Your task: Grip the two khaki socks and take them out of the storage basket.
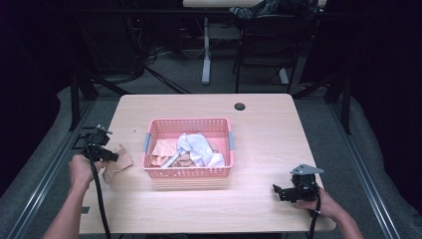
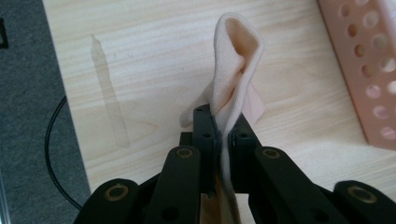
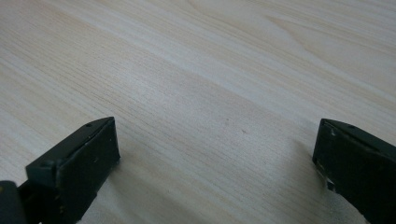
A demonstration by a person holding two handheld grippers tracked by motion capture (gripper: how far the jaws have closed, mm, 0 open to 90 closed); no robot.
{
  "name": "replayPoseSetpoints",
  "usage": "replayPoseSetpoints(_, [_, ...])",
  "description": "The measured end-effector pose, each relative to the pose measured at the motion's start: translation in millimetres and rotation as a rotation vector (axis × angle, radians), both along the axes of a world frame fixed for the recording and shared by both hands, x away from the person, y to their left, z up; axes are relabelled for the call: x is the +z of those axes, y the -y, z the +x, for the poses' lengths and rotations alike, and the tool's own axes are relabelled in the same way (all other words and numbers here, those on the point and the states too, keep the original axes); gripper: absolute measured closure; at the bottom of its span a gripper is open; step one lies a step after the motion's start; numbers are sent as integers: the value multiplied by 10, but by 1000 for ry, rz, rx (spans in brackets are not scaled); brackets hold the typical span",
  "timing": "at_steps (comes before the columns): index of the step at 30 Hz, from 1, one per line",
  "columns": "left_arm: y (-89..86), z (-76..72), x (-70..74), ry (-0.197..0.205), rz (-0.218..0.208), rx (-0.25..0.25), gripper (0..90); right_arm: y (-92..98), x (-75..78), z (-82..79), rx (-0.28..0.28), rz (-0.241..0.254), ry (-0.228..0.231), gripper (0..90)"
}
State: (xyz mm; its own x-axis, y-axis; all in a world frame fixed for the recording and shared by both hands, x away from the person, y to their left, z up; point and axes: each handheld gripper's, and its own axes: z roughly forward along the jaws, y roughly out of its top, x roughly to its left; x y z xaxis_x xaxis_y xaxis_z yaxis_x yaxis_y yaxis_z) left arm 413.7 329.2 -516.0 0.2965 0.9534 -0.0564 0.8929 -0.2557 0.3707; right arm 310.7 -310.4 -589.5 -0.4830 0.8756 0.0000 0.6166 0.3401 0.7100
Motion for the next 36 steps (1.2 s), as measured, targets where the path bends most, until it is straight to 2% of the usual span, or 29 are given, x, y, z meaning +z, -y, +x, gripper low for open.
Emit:
replayPoseSetpoints(4, [7,0,-106,-20,6,4,846,0,0,0,0,-1,0,0])
replayPoseSetpoints(14, [24,-3,-305,-33,29,25,843,0,0,0,0,-1,0,0])
replayPoseSetpoints(19, [27,-3,-335,-29,33,32,841,1,0,0,0,0,-1,0])
replayPoseSetpoints(23, [48,8,-324,-29,55,18,816,1,0,1,0,0,-1,0])
replayPoseSetpoints(25, [50,5,-317,-34,43,14,755,0,0,0,0,0,-1,0])
replayPoseSetpoints(28, [45,-13,-285,-25,33,3,557,1,0,0,0,0,-1,0])
replayPoseSetpoints(31, [26,-30,-222,-16,4,23,395,1,0,0,0,-1,-1,0])
replayPoseSetpoints(36, [43,-52,54,38,-29,19,253,1,1,0,0,-1,-1,0])
